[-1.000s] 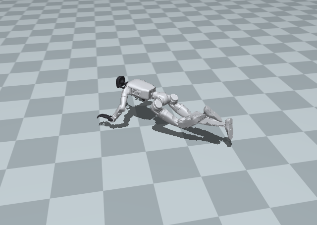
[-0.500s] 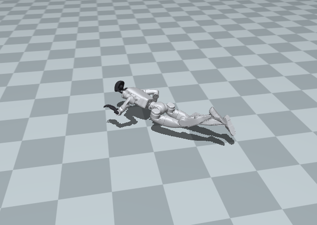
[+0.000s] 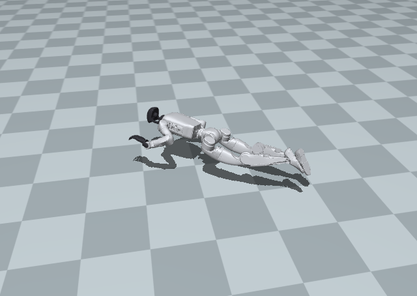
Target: Stand up
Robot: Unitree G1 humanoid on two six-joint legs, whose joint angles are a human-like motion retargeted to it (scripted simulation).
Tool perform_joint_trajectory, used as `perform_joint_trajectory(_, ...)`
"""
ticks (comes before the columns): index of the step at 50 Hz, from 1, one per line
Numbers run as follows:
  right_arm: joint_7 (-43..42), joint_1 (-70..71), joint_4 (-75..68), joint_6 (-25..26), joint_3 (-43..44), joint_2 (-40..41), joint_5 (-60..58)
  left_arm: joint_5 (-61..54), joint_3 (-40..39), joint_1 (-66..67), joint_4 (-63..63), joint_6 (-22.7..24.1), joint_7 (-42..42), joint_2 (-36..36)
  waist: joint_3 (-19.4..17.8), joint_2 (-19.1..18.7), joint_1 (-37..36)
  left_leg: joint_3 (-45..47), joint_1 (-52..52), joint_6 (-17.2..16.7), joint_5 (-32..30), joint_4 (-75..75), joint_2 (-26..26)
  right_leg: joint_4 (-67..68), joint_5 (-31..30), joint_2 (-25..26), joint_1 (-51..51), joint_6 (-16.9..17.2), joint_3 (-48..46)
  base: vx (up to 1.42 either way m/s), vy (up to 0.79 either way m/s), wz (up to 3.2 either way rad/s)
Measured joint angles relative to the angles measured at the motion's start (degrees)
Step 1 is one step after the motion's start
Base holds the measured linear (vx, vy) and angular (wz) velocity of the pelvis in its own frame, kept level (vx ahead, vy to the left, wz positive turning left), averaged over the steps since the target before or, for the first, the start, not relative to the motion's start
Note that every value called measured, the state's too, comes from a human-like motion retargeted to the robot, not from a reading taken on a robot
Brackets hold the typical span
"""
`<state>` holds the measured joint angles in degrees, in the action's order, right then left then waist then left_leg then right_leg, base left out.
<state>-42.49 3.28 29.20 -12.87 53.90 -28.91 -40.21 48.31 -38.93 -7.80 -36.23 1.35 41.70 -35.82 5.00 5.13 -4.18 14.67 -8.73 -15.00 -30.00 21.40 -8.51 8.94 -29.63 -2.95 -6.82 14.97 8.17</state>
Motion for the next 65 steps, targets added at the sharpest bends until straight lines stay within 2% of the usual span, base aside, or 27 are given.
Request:
perform_joint_trajectory(5, 0.31, 0.55, -0.69, 0.3, 1.33, -0.3, -0.16, -0.5, -0.93, -0.56, -0.83, -0.41, -0.76, -0.31, -0.29, 0.06, 0.0, -2.81, 0.96, 0.0, 0.0, -1.38, -0.32, -0.34, 0.43, 0.29, 0.39, 0.03, 0.34, -0.11, 0.06, 0.62)
perform_joint_trajectory(16, -0.91, 0.38, -1.14, -0.15, 1.86, 0.03, 0.21, -0.58, -0.95, -1.21, -1.46, -1.17, -1.09, -0.86, -2.24, -0.96, 0.6, 2.18, -1.78, 0.0, 0.0, 7.39, 3.82, 0.92, 0.5, 1.77, 2.04, 0.03, 0.09, 0.0, 0.01, -0.63)
perform_joint_trajectory(25, -5.13, -0.69, -2.75, 1.53, -0.45, -1.95, 0.16, -0.37, 2.0, -0.89, -0.18, -4.47, 3.88, -2.98, -2.18, -1.0, -0.35, 3.26, -2.38, 0.0, 0.0, 7.58, 4.18, -0.26, 1.07, 1.47, 1.81, 0.03, -0.28, 0.0, -0.01, 0.25)
perform_joint_trajectory(33, -18.59, -10.01, -8.41, 5.93, -4.28, -8.37, 3.24, -6.48, 9.86, 0.89, 8.99, -8.31, 17.97, -12.85, -0.58, -0.19, -1.03, 1.09, -0.28, 0.0, 0.0, 6.26, 3.32, -0.91, 1.86, 1.55, 3.52, 0.03, -0.26, -0.01, 0.0, -0.58)
perform_joint_trajectory(44, -31.63, -15.67, -14.08, 12.21, -10.53, -15.61, 5.97, -12.26, 18.83, -1.05, 18.14, -11.24, 30.47, -21.73, 0.44, 0.91, -0.26, -1.0, 1.93, 0.0, 0.0, 6.23, 2.2, -0.81, 2.75, 1.39, 5.9, 0.03, 0.19, -0.03, -0.01, -0.66)
perform_joint_trajectory(52, -36.45, -15.43, -26.12, 11.07, -19.58, -26.13, 12.04, -18.59, 28.76, -5.23, 28.47, -9.21, 34.28, -29.89, 1.97, 1.78, 1.05, -3.61, 5.17, 0.0, 0.0, 5.75, 1.2, 0.19, 6.1, 0.56, 9.2, 0.03, -2.42, -0.03, 0.01, -1.16)
perform_joint_trajectory(58, -36.63, -11.14, -36.07, 9.06, -24.97, -32.76, 15.56, -20.41, 37.04, -13.38, 35.13, -7.7, 34.7, -32.06, 0.47, 2.77, 0.54, -6.56, 8.82, 0.0, 0.0, 3.88, -0.38, 0.44, 8.04, -0.49, 12.63, 0.03, -2.39, -0.06, 0.05, -1.35)
perform_joint_trajectory(65, -37.0, -3.06, -46.82, 7.65, -32.68, -37.48, 17.58, -20.0, 46.27, -23.72, 42.87, -6.24, 34.84, -31.28, -2.62, 3.06, -0.46, -9.42, 13.57, 0.0, 0.0, 3.56, -1.38, 1.44, 11.02, -0.68, 16.82, 0.03, -0.18, -0.06, 0.04, -1.31)
